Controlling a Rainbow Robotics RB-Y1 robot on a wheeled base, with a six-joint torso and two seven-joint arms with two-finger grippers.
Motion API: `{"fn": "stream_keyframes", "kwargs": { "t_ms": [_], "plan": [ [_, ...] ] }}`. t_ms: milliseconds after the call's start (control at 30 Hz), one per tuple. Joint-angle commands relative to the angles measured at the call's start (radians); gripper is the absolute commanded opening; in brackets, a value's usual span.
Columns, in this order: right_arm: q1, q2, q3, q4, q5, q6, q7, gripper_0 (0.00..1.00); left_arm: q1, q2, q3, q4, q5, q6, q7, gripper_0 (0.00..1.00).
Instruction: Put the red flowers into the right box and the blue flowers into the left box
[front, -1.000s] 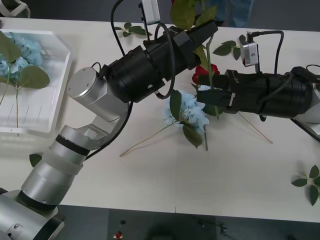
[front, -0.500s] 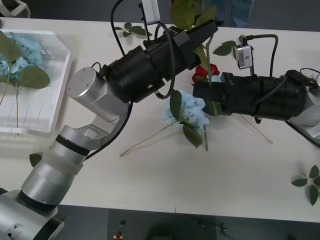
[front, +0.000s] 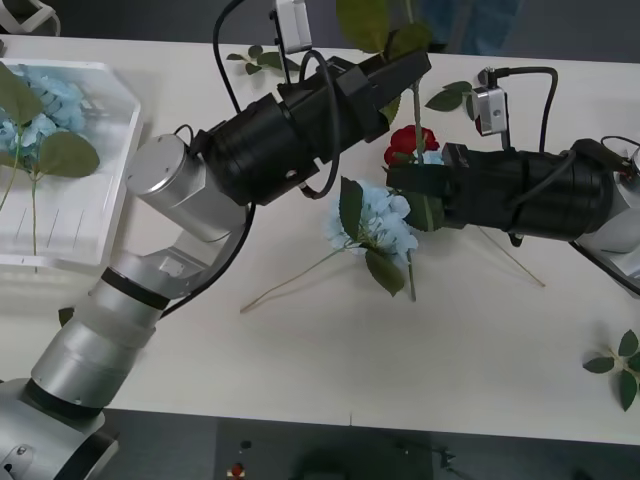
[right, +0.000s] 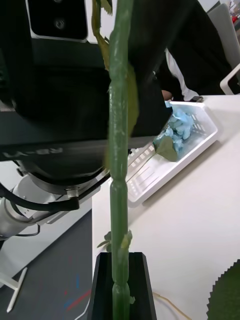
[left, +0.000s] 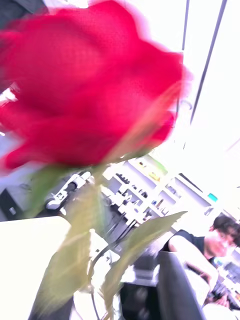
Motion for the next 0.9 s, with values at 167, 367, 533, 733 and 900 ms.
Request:
{"fn": "stream_keyframes", "kwargs": {
  "t_ms": [167, 367, 533, 733, 900],
  "plan": [
    [-0.032, -0.013, -0.016, -0.021, -0.112, -0.05, 0.009, 0.0, 0.044, 0.191, -0.003, -0.014, 0.095, 0.025, -0.001, 0.9],
    [-0.032, -0.117, -0.031, -0.021, -0.138, -0.16, 0.009, 0.0, 0.1, 0.338, -0.005, -0.006, 0.109, 0.027, -0.001, 0.9],
    [-0.032, -0.255, -0.031, 0.008, -0.136, -0.26, 0.009, 0.0, 0.106, 0.403, -0.011, 0.049, 0.047, 0.034, -0.001, 0.9],
    [-0.032, -0.379, -0.031, 0.159, -0.092, -0.272, 0.009, 0.0, 0.052, 0.414, -0.037, 0.121, -0.187, 0.06, -0.001, 0.9],
    [-0.032, -0.465, -0.031, 0.318, -0.009, -0.268, -0.11, 0.0, -0.028, 0.363, -0.051, 0.195, -0.437, 0.149, -0.001, 0.9]
  ]
}}
